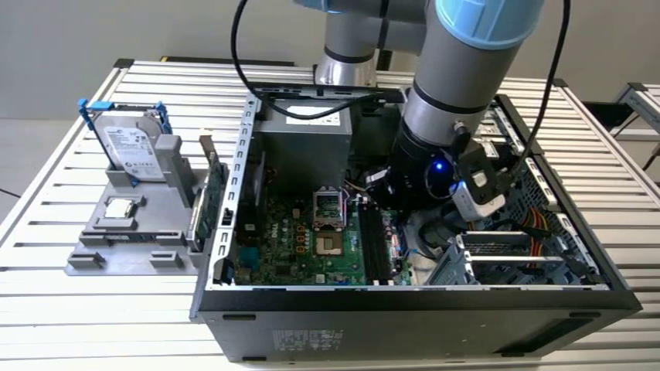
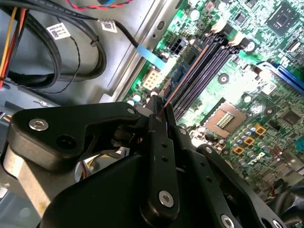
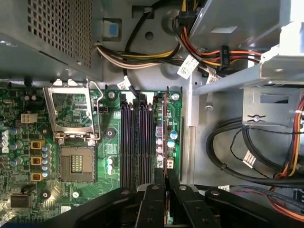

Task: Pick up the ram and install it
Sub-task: 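Insert the ram into the slot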

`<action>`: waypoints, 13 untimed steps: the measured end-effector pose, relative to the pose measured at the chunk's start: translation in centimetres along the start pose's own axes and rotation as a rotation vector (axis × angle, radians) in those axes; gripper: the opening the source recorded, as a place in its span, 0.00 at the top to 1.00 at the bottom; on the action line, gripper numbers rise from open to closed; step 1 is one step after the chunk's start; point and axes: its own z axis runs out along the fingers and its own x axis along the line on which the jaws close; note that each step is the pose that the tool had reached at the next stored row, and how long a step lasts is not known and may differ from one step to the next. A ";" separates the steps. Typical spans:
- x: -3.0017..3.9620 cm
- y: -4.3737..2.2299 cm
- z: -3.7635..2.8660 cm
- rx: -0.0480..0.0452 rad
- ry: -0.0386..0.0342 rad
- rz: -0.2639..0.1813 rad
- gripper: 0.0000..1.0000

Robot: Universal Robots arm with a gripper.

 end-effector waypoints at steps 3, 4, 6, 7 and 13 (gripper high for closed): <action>0.16 -0.29 0.06 -0.0001 0.0000 0.000 1.00; 0.21 -0.36 0.08 0.0000 0.0000 0.000 1.00; 0.30 -0.43 0.14 -0.0002 -0.0001 -0.001 1.00; 0.35 -0.45 0.19 -0.0002 0.0000 -0.001 1.00; 0.49 -0.46 0.57 0.0015 0.0004 -0.002 1.00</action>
